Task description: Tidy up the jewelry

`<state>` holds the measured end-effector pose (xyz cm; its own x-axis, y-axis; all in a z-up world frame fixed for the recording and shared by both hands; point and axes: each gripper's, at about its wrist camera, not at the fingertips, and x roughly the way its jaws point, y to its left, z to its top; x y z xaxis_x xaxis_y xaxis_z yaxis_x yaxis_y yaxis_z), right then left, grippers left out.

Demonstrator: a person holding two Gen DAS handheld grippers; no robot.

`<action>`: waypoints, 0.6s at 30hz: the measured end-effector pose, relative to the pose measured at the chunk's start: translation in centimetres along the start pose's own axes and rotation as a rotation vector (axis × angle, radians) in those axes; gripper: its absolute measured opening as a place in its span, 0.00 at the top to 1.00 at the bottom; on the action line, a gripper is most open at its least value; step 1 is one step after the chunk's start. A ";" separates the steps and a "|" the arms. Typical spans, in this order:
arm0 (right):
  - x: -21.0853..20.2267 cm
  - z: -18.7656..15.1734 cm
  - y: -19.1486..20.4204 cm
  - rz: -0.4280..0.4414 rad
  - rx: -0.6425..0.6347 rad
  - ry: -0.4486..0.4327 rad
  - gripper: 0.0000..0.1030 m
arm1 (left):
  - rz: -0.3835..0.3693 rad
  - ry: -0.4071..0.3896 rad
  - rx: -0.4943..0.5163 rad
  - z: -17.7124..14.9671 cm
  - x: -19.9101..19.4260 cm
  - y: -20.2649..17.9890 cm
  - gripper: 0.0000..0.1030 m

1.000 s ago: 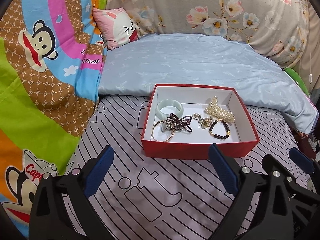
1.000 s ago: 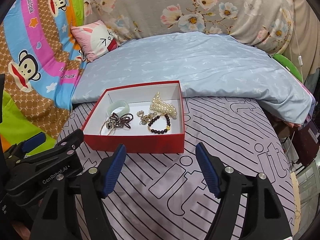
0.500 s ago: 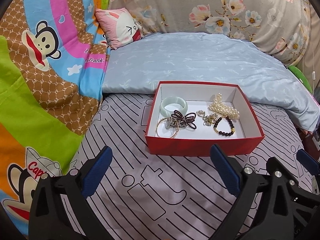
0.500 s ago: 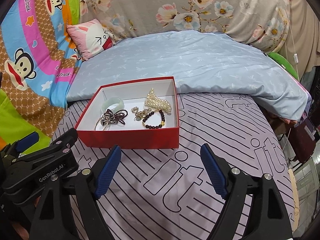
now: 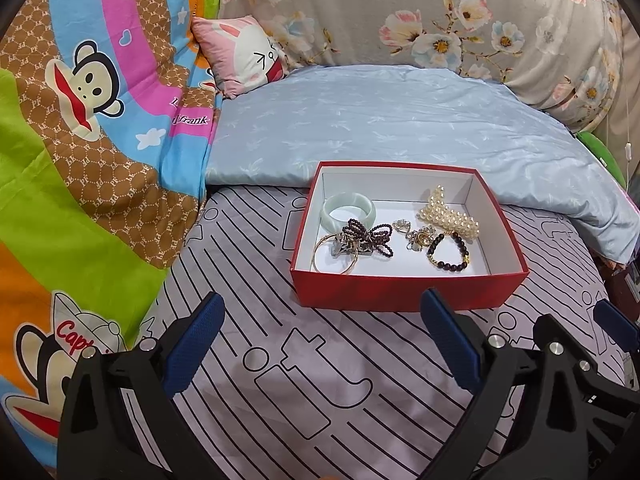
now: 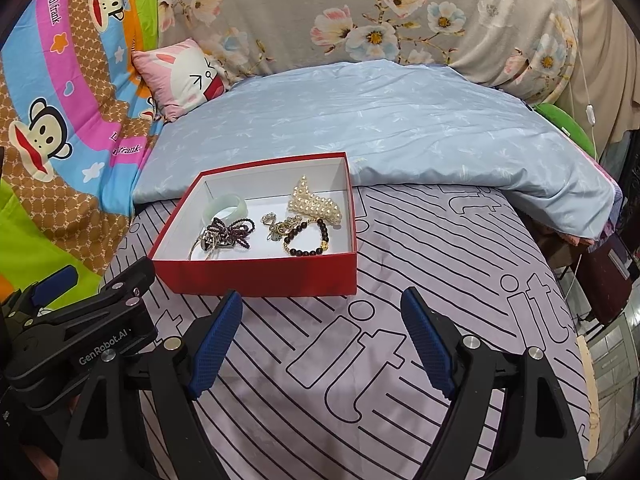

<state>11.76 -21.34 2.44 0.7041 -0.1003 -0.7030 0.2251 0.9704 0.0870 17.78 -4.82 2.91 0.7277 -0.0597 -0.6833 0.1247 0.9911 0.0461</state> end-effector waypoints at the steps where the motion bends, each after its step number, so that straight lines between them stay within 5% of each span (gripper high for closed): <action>1: -0.1 0.0 0.0 0.000 0.000 0.000 0.23 | 0.000 0.001 0.000 0.0 0.0 0.0 0.07; 18: -0.1 -0.1 -0.1 0.000 0.001 -0.003 0.23 | 0.004 -0.005 0.000 -0.1 -0.3 0.0 0.07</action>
<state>11.58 -21.35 2.44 0.7065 -0.1009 -0.7005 0.2253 0.9703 0.0875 17.48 -4.77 3.03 0.7314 -0.0568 -0.6796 0.1221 0.9913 0.0485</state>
